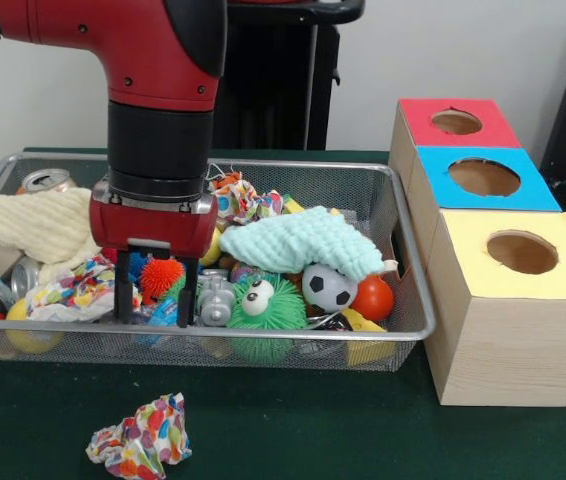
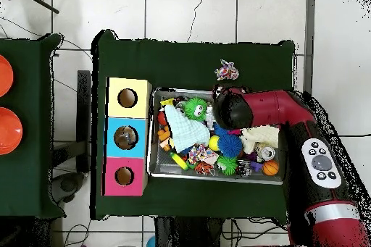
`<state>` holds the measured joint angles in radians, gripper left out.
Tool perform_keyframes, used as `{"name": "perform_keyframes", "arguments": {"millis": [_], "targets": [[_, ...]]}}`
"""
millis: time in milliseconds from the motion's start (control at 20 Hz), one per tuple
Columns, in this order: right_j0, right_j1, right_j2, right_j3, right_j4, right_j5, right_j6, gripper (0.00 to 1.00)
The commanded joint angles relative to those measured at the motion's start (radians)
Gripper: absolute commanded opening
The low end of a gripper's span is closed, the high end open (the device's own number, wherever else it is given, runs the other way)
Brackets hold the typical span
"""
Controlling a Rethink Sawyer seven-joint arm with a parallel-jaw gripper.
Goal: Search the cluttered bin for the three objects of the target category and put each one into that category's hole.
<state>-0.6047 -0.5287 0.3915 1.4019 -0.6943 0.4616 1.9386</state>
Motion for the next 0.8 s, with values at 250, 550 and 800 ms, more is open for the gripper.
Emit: {"name": "perform_keyframes", "arguments": {"millis": [250,550,800], "targets": [[0.006,0.03,-0.045,0.123,-0.022,-0.049,0.028,1.0],[0.012,0.032,-0.053,0.119,-0.017,-0.055,0.025,1.0],[0.011,0.03,-0.057,0.128,-0.019,-0.07,0.026,1.0]]}}
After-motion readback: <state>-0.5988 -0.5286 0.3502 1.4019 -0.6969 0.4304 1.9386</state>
